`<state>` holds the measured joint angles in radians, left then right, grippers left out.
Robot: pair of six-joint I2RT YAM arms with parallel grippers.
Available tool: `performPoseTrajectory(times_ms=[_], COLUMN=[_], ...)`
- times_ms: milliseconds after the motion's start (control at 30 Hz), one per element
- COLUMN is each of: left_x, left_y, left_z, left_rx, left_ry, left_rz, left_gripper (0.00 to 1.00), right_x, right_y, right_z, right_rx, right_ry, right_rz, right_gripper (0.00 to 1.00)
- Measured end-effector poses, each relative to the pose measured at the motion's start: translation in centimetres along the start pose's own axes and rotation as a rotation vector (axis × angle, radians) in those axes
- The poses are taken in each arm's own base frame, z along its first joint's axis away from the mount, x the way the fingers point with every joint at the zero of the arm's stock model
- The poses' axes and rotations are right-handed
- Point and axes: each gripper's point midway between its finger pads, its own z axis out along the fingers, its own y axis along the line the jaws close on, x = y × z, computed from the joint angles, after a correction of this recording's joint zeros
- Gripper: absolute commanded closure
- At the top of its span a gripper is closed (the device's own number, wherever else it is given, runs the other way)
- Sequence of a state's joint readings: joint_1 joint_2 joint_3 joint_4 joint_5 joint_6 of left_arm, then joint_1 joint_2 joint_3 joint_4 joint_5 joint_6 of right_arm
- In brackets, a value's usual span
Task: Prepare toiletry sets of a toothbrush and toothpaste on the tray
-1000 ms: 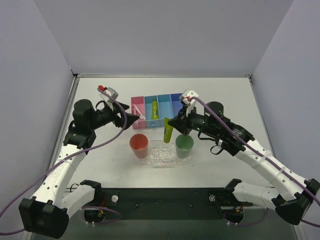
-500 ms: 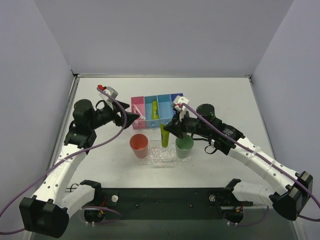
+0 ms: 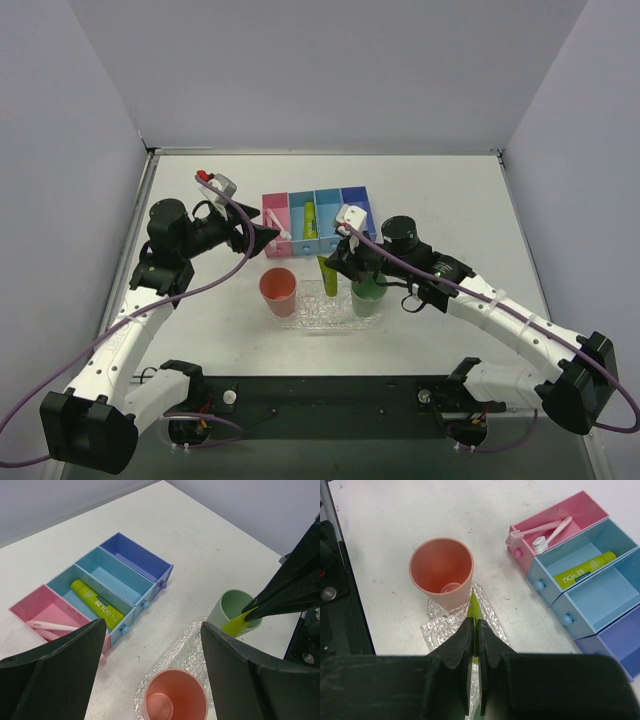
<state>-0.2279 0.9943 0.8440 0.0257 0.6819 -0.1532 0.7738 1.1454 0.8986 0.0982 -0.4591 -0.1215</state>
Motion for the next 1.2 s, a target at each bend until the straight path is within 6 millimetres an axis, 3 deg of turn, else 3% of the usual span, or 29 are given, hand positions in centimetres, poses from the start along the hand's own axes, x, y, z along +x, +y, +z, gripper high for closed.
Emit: performPoseTrajectory(times_ms=[1200], left_x=[0.0], left_y=[0.0], left_z=[0.1], left_rx=[0.008], left_ry=[-0.001], left_rz=[0.004], left_gripper=[0.13], right_x=[2.1], right_y=[-0.6], right_z=[1.6], right_rx=[0.024], right_ry=[0.012], right_rz=[-0.043], right_gripper=[1.00])
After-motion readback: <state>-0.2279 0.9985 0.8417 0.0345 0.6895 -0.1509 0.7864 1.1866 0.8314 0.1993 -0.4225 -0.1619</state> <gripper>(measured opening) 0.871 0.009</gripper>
